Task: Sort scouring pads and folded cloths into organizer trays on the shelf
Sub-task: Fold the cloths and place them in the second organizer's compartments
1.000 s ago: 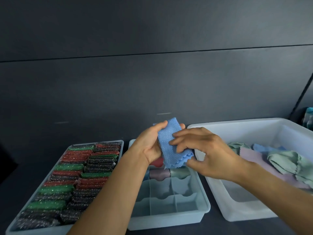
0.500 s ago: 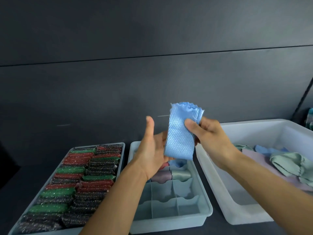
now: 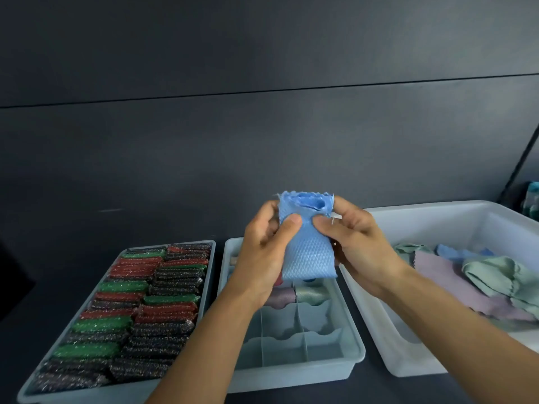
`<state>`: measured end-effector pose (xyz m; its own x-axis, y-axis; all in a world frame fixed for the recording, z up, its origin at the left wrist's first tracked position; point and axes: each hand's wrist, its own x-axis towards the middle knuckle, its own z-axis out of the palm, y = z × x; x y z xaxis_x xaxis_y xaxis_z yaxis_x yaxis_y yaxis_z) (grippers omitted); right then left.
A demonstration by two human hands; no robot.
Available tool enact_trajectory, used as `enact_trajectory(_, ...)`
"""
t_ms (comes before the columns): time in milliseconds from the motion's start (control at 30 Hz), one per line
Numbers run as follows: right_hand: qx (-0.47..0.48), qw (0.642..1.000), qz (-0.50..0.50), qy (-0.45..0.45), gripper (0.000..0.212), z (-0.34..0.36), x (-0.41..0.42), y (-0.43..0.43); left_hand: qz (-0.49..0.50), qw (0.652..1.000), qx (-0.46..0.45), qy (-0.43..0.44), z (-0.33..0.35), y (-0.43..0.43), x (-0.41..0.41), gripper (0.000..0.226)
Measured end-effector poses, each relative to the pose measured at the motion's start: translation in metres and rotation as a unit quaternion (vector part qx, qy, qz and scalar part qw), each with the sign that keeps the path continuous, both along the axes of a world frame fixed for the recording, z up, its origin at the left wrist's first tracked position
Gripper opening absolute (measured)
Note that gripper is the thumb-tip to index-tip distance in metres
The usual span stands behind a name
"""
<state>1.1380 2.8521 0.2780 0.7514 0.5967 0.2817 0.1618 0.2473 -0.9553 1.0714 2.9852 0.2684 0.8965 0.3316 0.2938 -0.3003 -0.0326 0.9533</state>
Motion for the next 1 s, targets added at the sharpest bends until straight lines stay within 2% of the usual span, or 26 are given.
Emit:
enact_trajectory(33,0.014,1.0,0.005,0.006,0.02,-0.001,0.0,0.0,-0.01,1.0,-0.003,0.0,0.0,0.003,-0.001,0.01)
enact_trajectory(133,0.005,1.0,-0.011,-0.013,0.047,-0.002,-0.003,0.002,-0.021,1.0,-0.012,0.01,0.001,0.008,-0.005,0.014)
enact_trajectory(233,-0.027,0.995,-0.042,-0.082,0.051,-0.002,-0.005,0.004,-0.043,0.994,-0.08,0.054,0.002,0.012,-0.009,0.023)
enact_trajectory(267,-0.044,0.991,-0.051,-0.115,0.05,-0.003,-0.005,0.004,-0.064,0.99,-0.095,0.083,0.003,0.013,-0.011,0.034)
enact_trajectory(333,-0.074,0.981,-0.059,-0.17,0.052,-0.003,-0.006,0.007,-0.094,0.984,-0.068,0.134,0.003,0.016,-0.014,0.055)
enact_trajectory(400,-0.082,0.978,-0.054,-0.184,0.051,-0.003,-0.008,0.007,-0.091,0.986,-0.007,0.14,0.0,0.018,-0.018,0.039)
enact_trajectory(467,-0.063,0.988,-0.048,-0.136,0.045,-0.007,-0.006,0.008,-0.059,0.992,0.012,0.115,-0.004,0.022,-0.019,0.024)
enact_trajectory(533,-0.019,0.998,-0.036,-0.043,0.026,-0.011,-0.005,0.011,-0.032,0.996,0.029,0.083,-0.008,0.025,-0.021,0.022)
enact_trajectory(567,-0.018,0.999,-0.03,-0.008,0.025,-0.013,-0.006,0.012,-0.018,0.997,0.037,0.064,-0.008,0.027,-0.021,0.02)
enact_trajectory(633,-0.074,0.997,-0.003,-0.001,0.037,-0.017,-0.008,0.016,0.008,0.997,0.075,0.023,-0.011,0.03,-0.023,0.014)
enact_trajectory(700,-0.087,0.996,0.017,-0.024,0.019,-0.019,-0.013,0.02,0.014,0.995,0.1,-0.001,-0.013,0.033,-0.027,0.011)
enact_trajectory(767,-0.046,0.998,0.028,0.013,0.011,-0.02,-0.015,0.023,-0.004,0.997,0.078,-0.015,-0.015,0.039,-0.031,0.01)
enact_trajectory(867,0.015,0.992,0.073,0.103,0.02,-0.023,-0.018,0.029,-0.067,0.998,-0.008,-0.013,-0.021,0.052,-0.036,0.015)
enact_trajectory(1000,0.012,0.983,0.108,0.146,0.031,-0.026,-0.023,0.04,-0.129,0.988,-0.069,0.054,-0.024,0.074,-0.046,0.026)
